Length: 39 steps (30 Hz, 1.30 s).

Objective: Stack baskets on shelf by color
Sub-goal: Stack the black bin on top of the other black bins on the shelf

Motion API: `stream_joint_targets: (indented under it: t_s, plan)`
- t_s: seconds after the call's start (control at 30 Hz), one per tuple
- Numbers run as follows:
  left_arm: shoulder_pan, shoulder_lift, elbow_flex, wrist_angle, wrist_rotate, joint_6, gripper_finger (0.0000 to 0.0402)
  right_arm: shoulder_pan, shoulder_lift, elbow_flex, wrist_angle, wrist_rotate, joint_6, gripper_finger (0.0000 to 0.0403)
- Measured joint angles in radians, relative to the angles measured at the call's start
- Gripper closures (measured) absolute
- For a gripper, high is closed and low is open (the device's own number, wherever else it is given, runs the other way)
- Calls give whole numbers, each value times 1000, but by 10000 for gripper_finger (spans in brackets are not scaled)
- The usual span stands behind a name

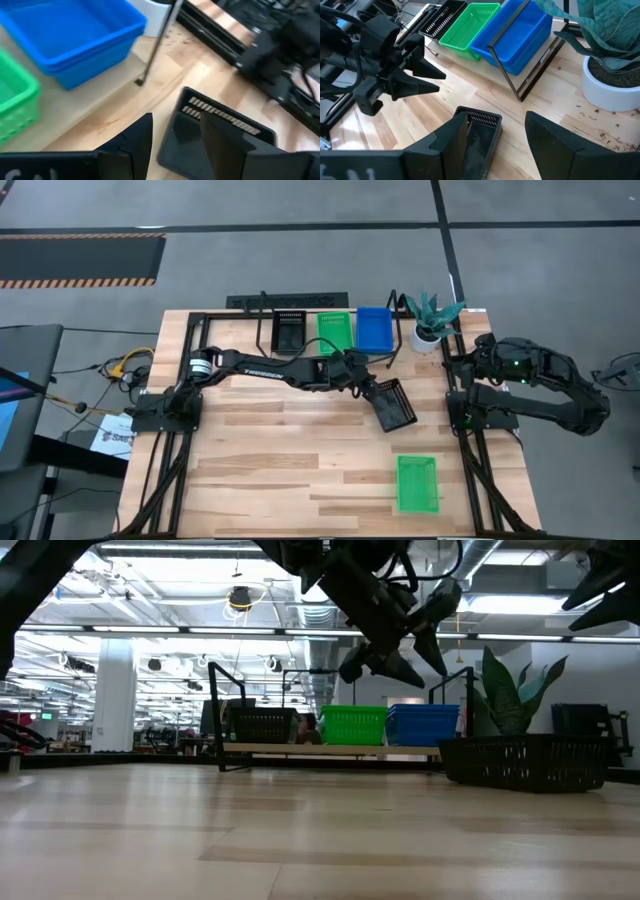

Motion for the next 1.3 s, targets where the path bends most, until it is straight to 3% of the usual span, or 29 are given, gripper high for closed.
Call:
stream_joint_targets:
  t_s: [0.13,0.37,0.53,0.7,0.9,1.3]
  plan:
    - [-8,0,0,-36,-70,-58,248,0,0,0,0,2,0,179]
    - [-20,22,2,-1,-77,-40,247,0,0,0,0,2,0,179]
    - [-28,67,0,57,-16,-85,222,0,0,0,0,2,0,179]
    - [-26,96,-1,87,-82,-96,196,0,0,0,-1,2,-1,179]
    - [-6,146,2,196,4,-8,189,0,0,0,-1,-11,-8,179]
    - [11,199,2,173,89,77,189,0,0,0,-1,-17,-10,179]
